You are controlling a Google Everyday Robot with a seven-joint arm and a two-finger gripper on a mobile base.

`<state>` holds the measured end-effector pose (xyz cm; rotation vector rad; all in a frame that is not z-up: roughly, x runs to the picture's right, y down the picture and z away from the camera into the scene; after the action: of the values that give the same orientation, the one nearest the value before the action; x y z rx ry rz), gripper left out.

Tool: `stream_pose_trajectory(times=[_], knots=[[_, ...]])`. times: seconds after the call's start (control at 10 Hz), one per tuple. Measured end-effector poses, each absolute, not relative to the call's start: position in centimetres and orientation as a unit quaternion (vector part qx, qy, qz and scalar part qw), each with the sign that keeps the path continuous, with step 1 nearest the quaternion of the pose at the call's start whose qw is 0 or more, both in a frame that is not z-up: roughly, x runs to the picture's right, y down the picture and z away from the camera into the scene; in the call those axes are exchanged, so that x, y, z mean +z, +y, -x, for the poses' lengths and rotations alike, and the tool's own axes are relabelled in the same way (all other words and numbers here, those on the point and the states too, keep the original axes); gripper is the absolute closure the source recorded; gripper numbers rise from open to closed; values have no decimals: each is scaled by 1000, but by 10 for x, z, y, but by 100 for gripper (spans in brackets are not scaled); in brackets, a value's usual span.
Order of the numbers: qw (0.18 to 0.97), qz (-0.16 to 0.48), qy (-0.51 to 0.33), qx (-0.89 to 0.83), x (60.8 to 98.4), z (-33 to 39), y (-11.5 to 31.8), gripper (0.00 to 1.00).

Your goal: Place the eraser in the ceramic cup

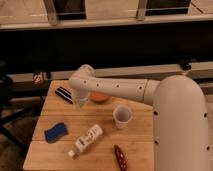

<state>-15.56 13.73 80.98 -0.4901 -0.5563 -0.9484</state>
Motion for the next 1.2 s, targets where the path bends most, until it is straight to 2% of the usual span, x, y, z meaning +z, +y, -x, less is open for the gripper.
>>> stream_pose_trajectory(times=[0.3,0.4,1.2], knots=[[834,235,-256,-428,805,163,130,24],[837,236,-255,-424,804,165,128,20],[860,240,-248,-376,806,173,124,20]])
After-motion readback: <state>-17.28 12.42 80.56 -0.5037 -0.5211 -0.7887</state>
